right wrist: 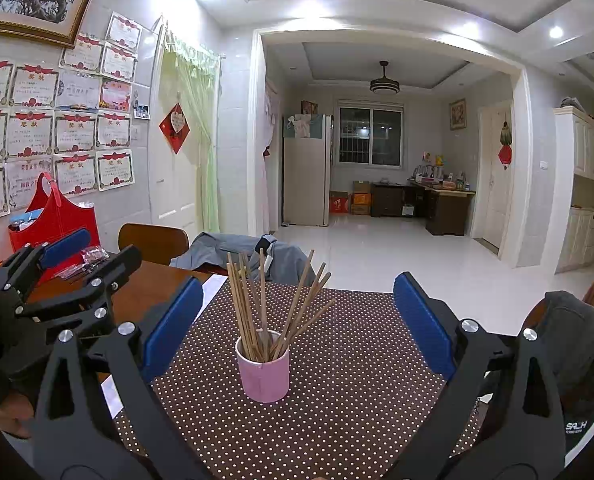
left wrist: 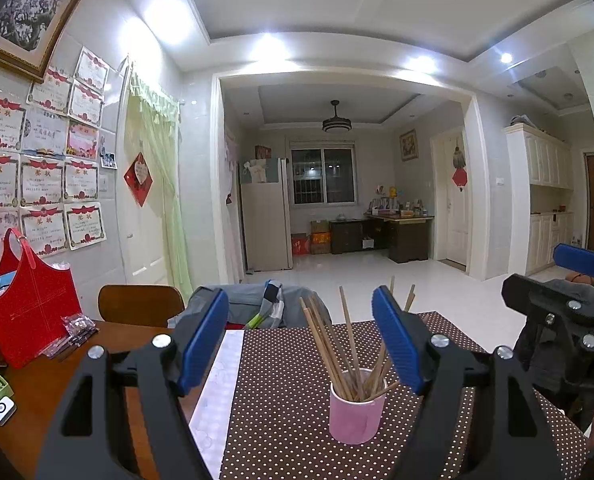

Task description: Organize utensils

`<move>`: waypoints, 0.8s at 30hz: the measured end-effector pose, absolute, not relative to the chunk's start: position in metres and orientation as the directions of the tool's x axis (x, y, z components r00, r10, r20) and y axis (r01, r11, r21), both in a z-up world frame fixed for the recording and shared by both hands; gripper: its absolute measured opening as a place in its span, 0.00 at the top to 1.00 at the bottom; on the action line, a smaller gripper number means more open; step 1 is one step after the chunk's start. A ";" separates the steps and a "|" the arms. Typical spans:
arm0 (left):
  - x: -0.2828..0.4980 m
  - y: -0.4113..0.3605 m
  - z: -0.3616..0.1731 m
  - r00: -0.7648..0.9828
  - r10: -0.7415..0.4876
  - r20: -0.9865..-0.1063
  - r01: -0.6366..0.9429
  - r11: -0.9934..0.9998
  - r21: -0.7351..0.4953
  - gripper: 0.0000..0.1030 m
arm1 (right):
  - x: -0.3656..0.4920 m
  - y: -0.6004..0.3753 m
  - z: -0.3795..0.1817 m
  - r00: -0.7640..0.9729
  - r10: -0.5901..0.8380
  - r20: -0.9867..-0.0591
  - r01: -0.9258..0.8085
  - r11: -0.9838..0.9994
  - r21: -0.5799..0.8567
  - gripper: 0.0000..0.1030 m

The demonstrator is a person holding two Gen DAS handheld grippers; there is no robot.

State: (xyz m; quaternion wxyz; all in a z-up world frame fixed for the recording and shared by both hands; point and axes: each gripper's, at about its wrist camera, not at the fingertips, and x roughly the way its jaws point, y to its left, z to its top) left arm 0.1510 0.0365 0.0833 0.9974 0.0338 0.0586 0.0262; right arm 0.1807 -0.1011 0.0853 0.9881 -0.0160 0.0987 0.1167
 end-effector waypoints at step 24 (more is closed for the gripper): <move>0.155 0.031 0.082 0.992 0.056 -0.117 -0.047 0.996 0.080 0.29 | 0.181 -0.102 0.082 0.952 0.227 -0.204 -0.234 0.972 -0.013 0.08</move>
